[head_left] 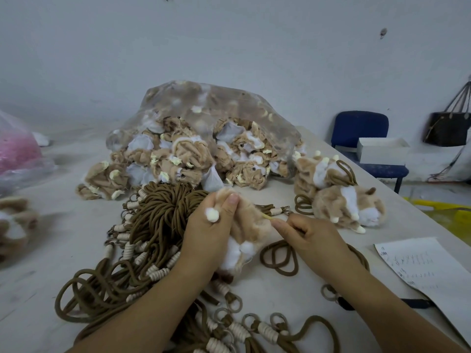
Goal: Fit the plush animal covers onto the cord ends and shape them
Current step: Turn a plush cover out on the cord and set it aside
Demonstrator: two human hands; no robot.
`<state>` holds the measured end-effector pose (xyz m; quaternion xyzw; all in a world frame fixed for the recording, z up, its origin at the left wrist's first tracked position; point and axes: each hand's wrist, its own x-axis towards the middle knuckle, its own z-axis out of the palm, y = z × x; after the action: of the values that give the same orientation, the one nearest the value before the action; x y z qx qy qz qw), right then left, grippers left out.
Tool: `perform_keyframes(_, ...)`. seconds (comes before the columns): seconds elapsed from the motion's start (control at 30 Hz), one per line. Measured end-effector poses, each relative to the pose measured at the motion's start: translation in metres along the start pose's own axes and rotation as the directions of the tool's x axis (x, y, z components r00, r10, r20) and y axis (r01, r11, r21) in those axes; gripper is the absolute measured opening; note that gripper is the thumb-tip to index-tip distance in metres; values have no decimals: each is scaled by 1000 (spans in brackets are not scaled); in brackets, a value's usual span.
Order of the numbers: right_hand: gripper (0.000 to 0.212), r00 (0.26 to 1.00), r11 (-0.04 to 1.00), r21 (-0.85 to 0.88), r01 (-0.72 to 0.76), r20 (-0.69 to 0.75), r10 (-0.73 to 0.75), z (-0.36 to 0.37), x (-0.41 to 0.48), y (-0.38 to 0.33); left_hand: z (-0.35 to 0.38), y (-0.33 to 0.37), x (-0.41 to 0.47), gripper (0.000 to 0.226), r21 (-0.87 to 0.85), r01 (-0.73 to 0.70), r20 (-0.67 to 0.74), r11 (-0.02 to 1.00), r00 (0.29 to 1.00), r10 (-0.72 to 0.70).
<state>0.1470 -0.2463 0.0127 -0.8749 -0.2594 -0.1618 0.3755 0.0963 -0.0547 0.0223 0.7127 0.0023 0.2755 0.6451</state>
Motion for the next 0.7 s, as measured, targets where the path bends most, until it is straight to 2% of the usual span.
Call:
perform_keyframes(0.1,44,999,998,38,-53,15,53,4,0,-4,-1,-2,2,6,90,-40,19,995,999,38)
perform_keyframes(0.2,45,995,990,97,-100,21,98,8,0,-11,2,-3,1,6,154,-66,18,986,998,64)
perform_keyframes(0.3,54,993,978,174,-118,16,117,10,-1,-17,9,-2,-5,28,152,-124,54,981,992,117)
perform_keyframes(0.4,54,992,963,239,-126,22,124,10,-1,-21,13,-3,-6,29,203,-191,113,960,979,171)
perform_keyframes(0.5,47,993,953,279,-121,34,116,10,-3,-22,13,-6,-4,34,243,-186,200,952,970,139)
perform_keyframes(0.6,46,995,957,274,-98,25,95,10,-3,-20,11,-10,-3,32,221,-189,259,957,957,129)
perform_keyframes(0.7,44,996,978,190,-82,-5,84,6,0,-14,6,-9,-1,27,109,-142,232,984,966,114)
